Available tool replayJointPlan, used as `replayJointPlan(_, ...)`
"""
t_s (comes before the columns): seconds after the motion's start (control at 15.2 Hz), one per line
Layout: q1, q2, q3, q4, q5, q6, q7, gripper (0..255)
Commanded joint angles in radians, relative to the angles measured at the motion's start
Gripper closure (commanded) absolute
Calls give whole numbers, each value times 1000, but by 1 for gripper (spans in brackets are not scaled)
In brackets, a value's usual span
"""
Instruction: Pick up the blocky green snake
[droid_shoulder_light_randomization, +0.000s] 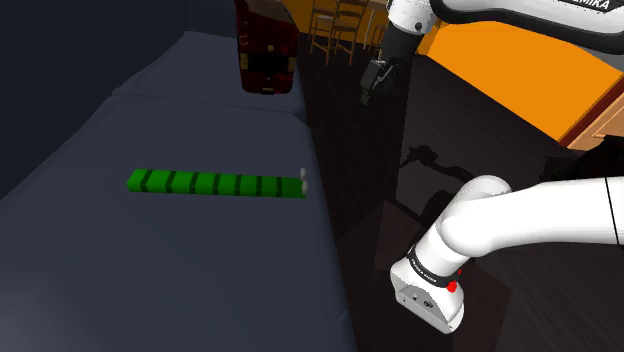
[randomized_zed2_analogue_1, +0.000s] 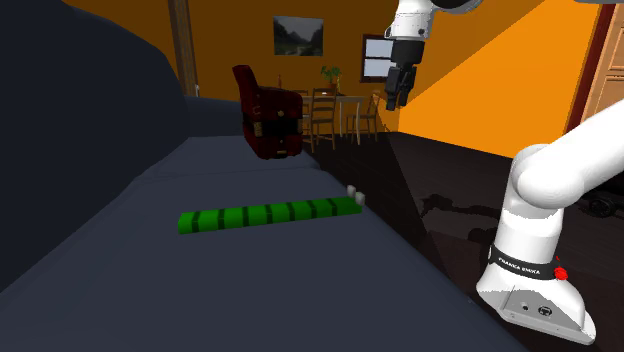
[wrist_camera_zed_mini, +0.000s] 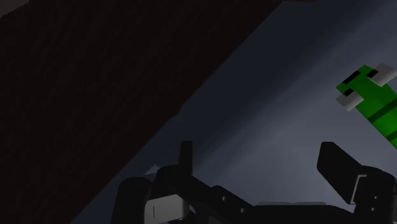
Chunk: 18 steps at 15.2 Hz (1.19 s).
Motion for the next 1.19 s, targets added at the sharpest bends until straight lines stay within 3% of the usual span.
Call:
replayJointPlan(0.0, 0, 0, 0, 0, 0, 0, 0, 0)
replayJointPlan(1.12, 163, 479, 146, 141, 85, 269, -106, 0)
